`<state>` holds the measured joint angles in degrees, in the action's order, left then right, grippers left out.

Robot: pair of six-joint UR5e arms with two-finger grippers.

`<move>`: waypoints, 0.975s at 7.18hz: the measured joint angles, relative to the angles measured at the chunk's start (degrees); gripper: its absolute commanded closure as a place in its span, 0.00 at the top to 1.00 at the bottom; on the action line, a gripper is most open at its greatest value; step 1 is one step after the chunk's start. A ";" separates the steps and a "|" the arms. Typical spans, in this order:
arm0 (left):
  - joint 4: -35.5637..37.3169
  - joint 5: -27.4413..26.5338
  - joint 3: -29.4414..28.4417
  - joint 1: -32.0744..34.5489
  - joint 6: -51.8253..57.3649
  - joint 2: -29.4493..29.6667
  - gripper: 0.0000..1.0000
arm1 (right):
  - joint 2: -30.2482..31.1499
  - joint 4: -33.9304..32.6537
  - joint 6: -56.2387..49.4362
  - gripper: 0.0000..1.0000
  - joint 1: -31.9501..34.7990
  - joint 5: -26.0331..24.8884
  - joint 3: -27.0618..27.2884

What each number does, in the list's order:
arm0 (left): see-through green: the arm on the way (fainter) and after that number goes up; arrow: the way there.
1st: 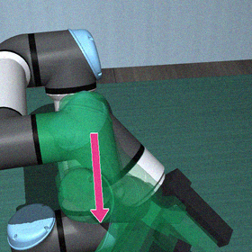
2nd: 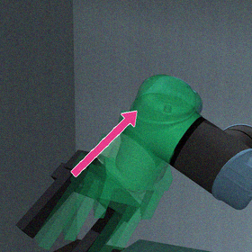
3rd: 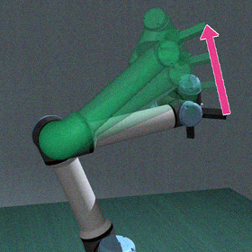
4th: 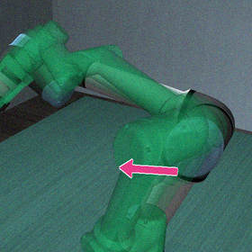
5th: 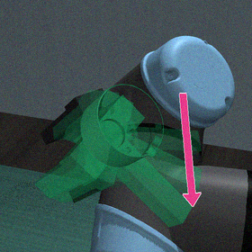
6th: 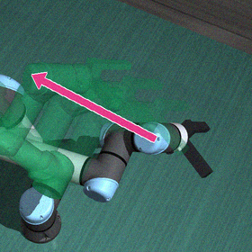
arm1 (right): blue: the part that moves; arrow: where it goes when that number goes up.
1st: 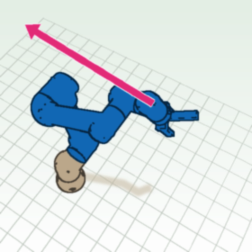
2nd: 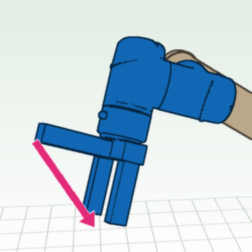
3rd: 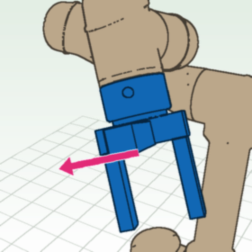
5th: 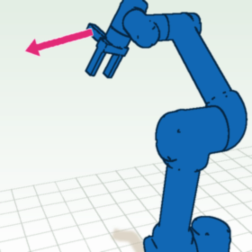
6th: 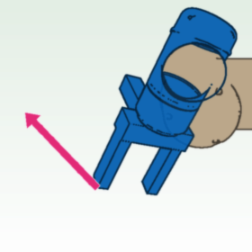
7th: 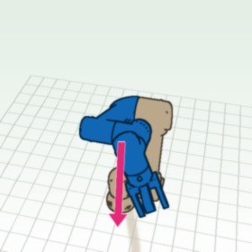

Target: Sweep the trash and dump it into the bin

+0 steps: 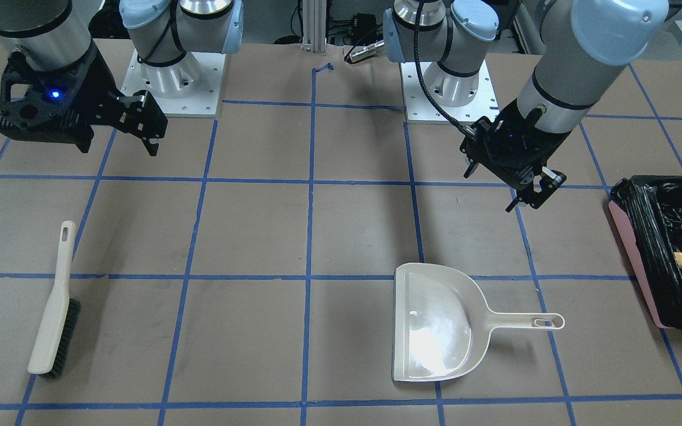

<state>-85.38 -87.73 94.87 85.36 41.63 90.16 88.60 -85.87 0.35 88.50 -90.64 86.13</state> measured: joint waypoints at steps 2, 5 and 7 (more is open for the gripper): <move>-1.81 0.12 0.90 0.89 -11.39 -2.66 0.88 | 0.08 0.06 0.04 1.00 0.00 0.08 -0.05; -2.23 -0.55 1.94 3.52 -23.09 -5.23 0.93 | 0.17 0.13 0.15 1.00 0.00 -0.09 -0.17; -2.24 -0.79 1.68 3.89 -29.11 -5.95 0.96 | 0.23 0.09 0.07 1.00 0.00 0.04 -0.17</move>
<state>-87.62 -88.52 96.55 89.25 12.52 84.21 88.83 -85.77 0.42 88.51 -90.60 85.96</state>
